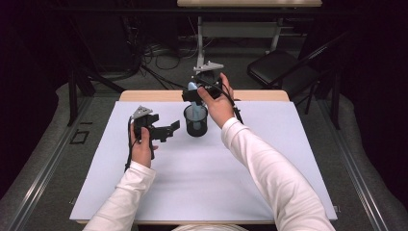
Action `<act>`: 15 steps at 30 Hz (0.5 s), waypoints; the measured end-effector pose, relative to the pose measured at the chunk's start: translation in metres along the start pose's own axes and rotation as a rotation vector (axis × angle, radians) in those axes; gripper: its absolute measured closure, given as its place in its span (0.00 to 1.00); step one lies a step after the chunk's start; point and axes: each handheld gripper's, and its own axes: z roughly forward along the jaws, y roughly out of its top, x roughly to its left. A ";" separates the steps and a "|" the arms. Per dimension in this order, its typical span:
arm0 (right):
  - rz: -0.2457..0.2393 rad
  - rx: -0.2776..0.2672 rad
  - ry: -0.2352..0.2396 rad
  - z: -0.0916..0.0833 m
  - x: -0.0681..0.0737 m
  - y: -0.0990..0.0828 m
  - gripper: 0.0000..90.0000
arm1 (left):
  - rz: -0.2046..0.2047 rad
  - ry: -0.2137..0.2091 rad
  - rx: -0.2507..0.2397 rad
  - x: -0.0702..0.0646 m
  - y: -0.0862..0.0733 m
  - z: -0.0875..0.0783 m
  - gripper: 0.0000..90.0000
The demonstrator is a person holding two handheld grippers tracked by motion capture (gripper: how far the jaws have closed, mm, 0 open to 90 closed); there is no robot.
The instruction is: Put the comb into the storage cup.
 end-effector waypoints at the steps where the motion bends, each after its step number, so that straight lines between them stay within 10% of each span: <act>1: 0.001 -0.001 0.002 -0.001 0.000 0.000 0.00 | 0.003 -0.001 -0.003 0.000 0.002 -0.002 0.01; 15: -0.013 -0.012 0.055 -0.023 -0.006 0.003 0.00 | 0.036 -0.023 0.028 0.006 0.026 -0.022 0.01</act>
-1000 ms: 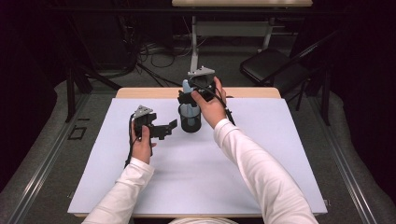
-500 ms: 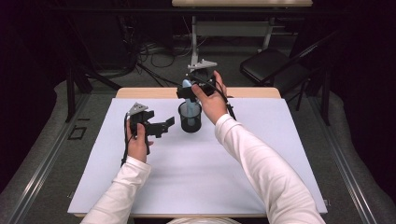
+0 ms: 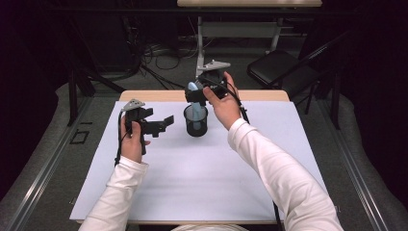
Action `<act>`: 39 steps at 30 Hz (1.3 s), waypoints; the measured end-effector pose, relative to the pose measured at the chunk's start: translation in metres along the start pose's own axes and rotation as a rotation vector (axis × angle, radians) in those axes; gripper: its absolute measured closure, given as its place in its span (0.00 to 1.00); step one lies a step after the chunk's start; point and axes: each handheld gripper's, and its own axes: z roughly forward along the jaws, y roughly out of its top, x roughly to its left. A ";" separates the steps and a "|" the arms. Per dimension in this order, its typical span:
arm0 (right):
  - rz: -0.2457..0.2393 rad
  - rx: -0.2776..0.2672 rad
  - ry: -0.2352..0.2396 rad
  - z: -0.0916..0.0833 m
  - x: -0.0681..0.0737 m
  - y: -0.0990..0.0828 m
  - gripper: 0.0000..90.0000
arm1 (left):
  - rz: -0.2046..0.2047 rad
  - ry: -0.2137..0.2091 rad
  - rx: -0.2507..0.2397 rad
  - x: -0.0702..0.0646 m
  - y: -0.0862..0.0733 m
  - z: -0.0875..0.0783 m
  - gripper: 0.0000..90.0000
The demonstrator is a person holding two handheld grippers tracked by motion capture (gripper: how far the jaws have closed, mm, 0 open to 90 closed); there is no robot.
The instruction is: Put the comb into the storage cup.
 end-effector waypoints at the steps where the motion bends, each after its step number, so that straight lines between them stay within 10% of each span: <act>1: 0.003 0.001 0.003 -0.001 0.000 0.000 0.00 | -0.003 0.000 0.000 0.000 0.001 -0.002 0.01; 39: 0.052 -0.021 0.067 -0.075 -0.035 -0.050 0.00 | -0.035 -0.032 0.010 0.004 0.017 -0.029 0.01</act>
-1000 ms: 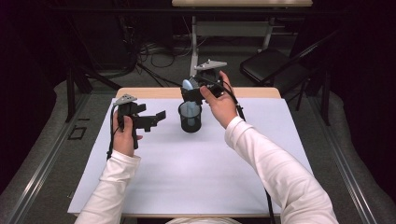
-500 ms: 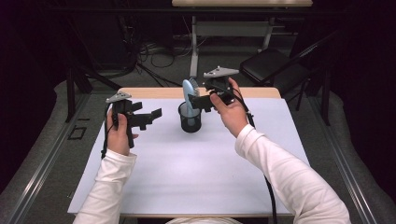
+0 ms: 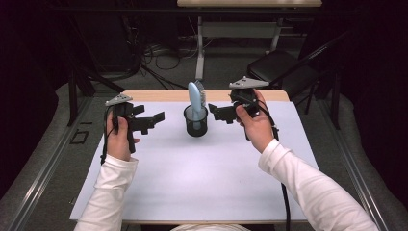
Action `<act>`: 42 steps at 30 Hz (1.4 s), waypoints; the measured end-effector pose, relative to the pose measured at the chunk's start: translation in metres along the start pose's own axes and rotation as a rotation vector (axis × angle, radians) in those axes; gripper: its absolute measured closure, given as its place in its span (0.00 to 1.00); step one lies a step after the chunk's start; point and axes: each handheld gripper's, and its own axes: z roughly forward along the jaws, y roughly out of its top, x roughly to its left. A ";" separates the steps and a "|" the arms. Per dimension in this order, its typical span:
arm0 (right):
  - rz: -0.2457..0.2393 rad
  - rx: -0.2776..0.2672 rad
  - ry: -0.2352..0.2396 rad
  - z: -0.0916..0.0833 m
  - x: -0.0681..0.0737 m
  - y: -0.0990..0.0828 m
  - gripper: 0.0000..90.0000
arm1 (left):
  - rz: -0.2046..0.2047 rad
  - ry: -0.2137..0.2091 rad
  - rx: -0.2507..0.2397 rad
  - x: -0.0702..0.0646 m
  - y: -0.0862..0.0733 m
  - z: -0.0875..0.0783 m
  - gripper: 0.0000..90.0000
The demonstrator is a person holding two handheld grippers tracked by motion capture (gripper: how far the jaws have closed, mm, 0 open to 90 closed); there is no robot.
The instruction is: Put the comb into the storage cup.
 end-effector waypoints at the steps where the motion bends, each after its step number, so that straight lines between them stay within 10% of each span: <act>1: 0.005 -0.003 -0.001 -0.003 -0.002 -0.001 0.00 | 0.001 0.000 0.001 0.000 0.000 0.000 0.01; 16: 0.079 -0.012 -0.047 -0.037 -0.041 -0.022 0.02 | 0.003 -0.017 0.011 -0.004 0.001 0.001 0.01; 42: 0.125 0.075 -0.039 -0.072 -0.067 -0.078 0.03 | 0.077 -0.068 0.051 -0.018 -0.013 -0.025 0.01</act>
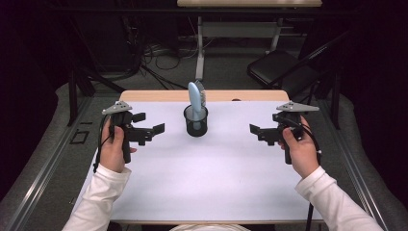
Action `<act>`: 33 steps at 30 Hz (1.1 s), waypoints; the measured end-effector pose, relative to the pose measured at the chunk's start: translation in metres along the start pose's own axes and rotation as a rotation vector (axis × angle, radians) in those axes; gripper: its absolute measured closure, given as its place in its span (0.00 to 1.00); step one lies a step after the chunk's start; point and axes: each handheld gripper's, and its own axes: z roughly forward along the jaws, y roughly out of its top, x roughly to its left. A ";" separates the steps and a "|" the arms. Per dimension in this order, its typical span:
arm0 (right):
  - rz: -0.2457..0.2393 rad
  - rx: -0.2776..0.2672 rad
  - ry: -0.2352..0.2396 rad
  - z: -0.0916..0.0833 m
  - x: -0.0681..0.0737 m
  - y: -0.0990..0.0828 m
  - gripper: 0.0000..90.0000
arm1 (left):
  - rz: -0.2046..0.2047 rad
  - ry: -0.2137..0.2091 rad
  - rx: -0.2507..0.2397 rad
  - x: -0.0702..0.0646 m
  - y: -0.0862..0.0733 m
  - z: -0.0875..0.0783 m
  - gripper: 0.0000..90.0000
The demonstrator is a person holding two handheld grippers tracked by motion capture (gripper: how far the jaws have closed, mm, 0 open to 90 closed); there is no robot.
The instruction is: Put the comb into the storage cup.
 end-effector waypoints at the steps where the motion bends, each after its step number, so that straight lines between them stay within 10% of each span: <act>1: 0.006 0.006 0.000 -0.001 -0.002 -0.004 0.04 | 0.004 0.003 0.002 0.001 -0.002 -0.001 0.01; 33: 0.126 -0.015 -0.117 -0.009 -0.040 -0.096 0.04 | -0.031 0.058 -0.048 0.031 -0.071 -0.002 0.01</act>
